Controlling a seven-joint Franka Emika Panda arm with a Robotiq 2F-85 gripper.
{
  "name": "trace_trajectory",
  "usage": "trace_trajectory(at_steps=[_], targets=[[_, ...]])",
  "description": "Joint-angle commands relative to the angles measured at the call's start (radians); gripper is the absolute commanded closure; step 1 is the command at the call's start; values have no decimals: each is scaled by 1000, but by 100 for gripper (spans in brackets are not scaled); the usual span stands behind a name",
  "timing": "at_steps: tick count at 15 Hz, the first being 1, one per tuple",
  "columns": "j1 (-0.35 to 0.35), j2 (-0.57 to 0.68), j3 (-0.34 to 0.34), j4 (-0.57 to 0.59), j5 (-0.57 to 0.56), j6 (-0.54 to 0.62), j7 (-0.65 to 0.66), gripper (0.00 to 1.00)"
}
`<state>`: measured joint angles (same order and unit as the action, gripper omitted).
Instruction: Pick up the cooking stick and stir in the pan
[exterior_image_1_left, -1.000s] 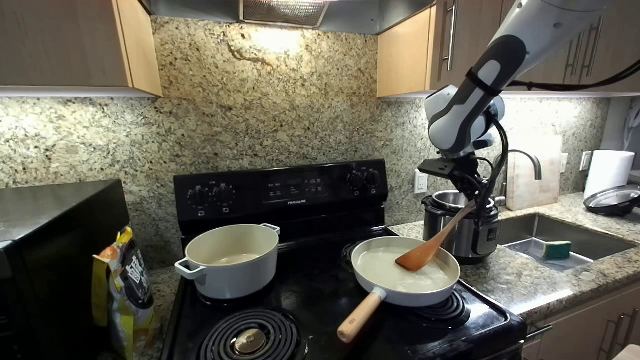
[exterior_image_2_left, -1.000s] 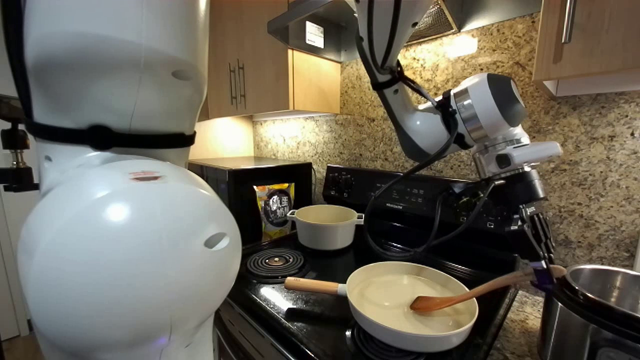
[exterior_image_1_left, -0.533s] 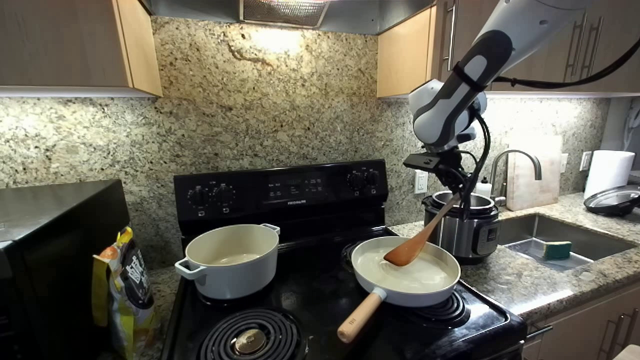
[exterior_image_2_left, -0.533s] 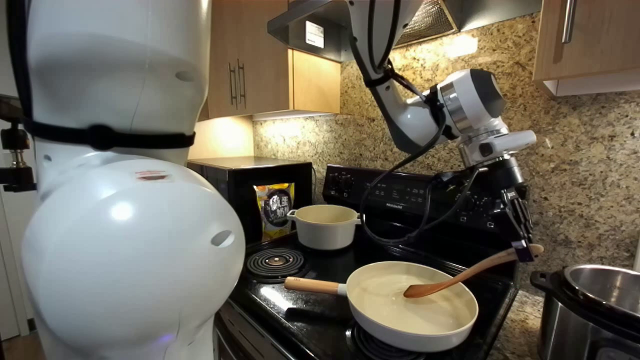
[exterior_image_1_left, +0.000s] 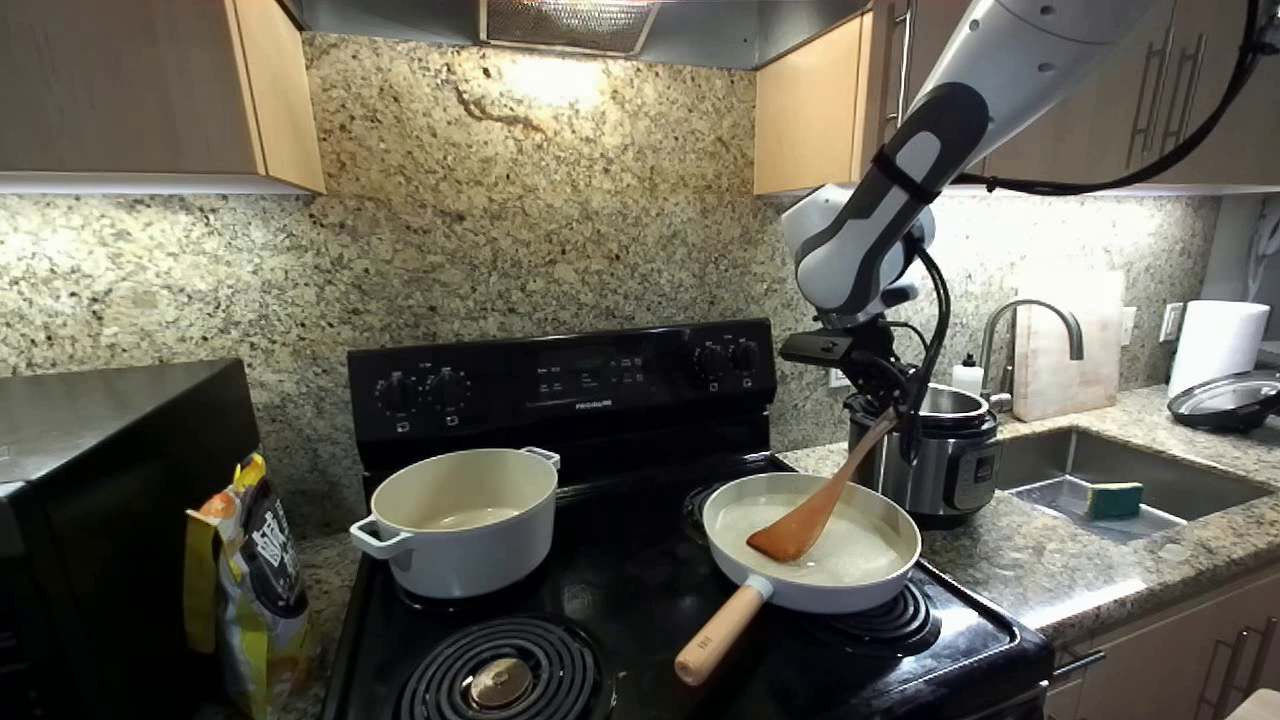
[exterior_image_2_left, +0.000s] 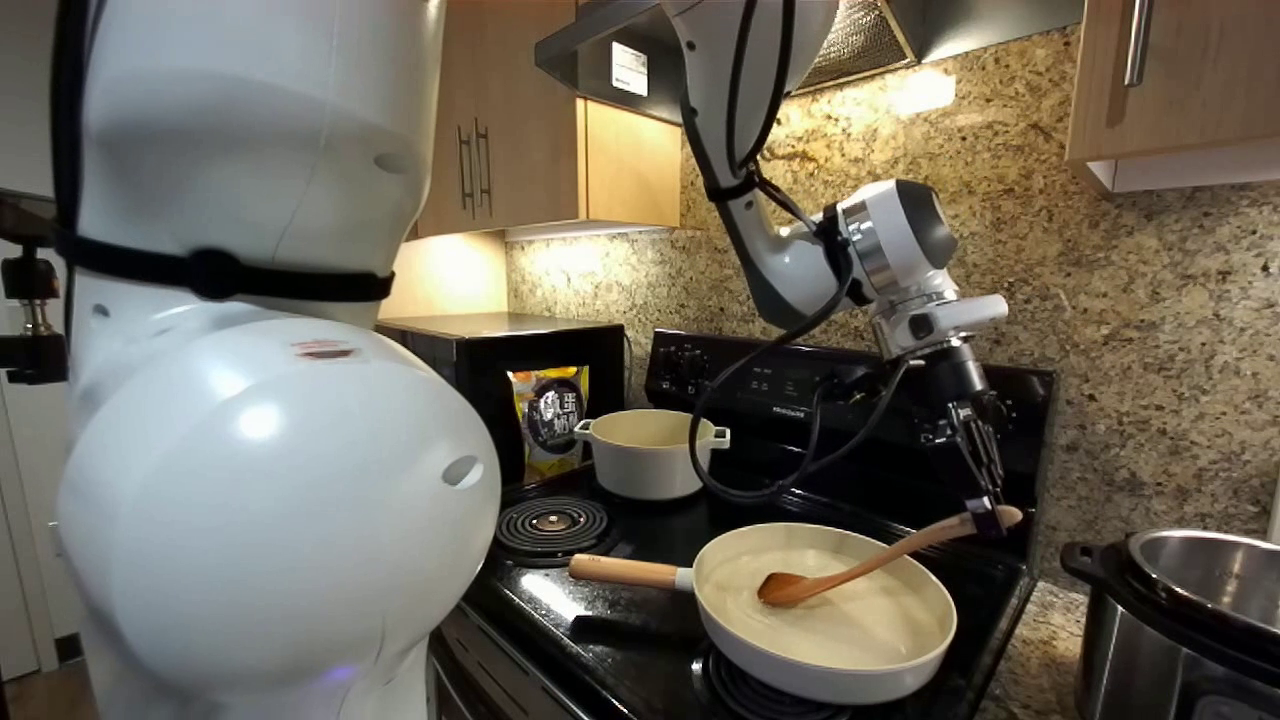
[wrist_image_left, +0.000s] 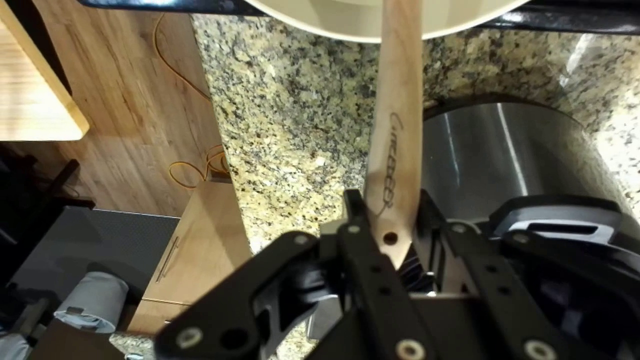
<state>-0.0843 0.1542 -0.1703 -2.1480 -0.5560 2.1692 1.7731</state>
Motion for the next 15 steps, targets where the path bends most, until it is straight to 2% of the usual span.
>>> trace_trajectory(at_steps=[1,9,15], targets=[[8,-3,0,-34,-17,-9,-5,90],[-28,-39,-45,-117,-25,4,-29,90],[-68,-56,-92,-102,-24,-3,-26,90]])
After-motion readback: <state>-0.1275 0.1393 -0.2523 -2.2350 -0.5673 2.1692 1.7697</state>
